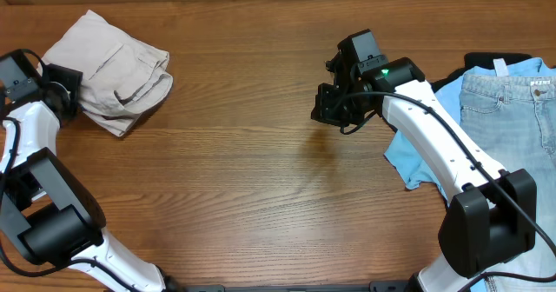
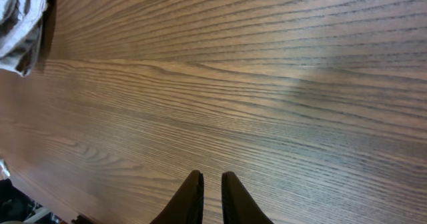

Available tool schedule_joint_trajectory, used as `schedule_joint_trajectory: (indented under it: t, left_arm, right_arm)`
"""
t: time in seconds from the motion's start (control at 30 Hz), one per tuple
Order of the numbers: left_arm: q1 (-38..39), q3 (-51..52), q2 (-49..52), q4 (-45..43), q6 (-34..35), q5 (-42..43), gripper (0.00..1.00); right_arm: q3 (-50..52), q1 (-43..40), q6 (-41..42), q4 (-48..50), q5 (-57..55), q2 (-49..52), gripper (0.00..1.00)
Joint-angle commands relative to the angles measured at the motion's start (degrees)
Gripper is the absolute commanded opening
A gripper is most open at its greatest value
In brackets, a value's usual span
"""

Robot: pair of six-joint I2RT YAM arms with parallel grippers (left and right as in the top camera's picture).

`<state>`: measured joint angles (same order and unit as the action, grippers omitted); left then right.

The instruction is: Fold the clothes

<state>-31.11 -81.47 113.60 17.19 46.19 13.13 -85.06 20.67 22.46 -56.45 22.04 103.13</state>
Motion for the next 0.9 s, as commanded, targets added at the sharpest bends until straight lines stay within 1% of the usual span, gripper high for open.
schedule_joint_trajectory:
  t: [0.0,0.03,0.1,0.17,0.27,0.37,0.43,0.5,0.53,0.73,0.77,0.87]
  left_arm:
    - [0.4,-0.3,-0.9,7.6,-14.3,6.0,0.72]
    - [0.4,-0.3,-1.0,11.5,-16.1,6.0,0.73]
    - [0.4,-0.3,-1.0,20.0,-20.1,5.9,0.72]
    - [0.4,-0.3,-1.0,26.6,-22.9,5.5,0.67]
    - [0.4,-0.3,-1.0,34.3,-26.4,5.7,0.68]
    - [0.4,-0.3,-1.3,37.7,-31.9,7.6,0.69]
    - [0.4,-1.1,-2.3,39.3,-36.6,12.9,0.7]
    - [0.8,-4.2,-5.0,42.0,-43.8,20.7,0.76]
    - [1.2,-6.4,-6.5,43.5,-45.9,21.9,0.76]
    - [6.3,-21.8,-16.1,52.2,-54.0,20.3,0.78]
    - [8.2,-24.7,-18.4,53.6,-56.4,20.3,0.78]
    - [13.2,-28.8,-23.5,55.7,-60.9,20.3,0.79]
  right_arm:
    - [-0.1,0.3,-0.4,-0.5,-0.6,0.0,0.13]
    - [-0.1,0.3,-0.4,-0.8,-0.6,0.0,0.13]
    - [-0.1,0.3,-0.4,-1.0,-0.5,-0.1,0.13]
    - [-0.1,0.3,-0.4,-1.4,-0.5,-0.1,0.13]
    - [-0.1,0.3,-0.5,-2.5,-0.3,-0.3,0.12]
    - [-0.1,0.3,-2.8,-3.2,-0.1,-1.6,0.12]
    - [-0.1,0.3,-4.0,-3.5,-0.2,-3.7,0.12]
    - [-0.2,0.3,-5.7,-3.5,-0.2,-7.6,0.12]
    - [-0.2,0.3,-6.2,-3.3,-0.2,-9.6,0.11]
    - [-0.2,0.2,-6.2,-2.9,-6.5,-21.4,0.13]
    - [-0.2,0.2,-6.2,-2.9,-7.9,-24.2,0.13]
    - [-0.2,0.2,-6.2,-3.3,-10.5,-30.0,0.21]
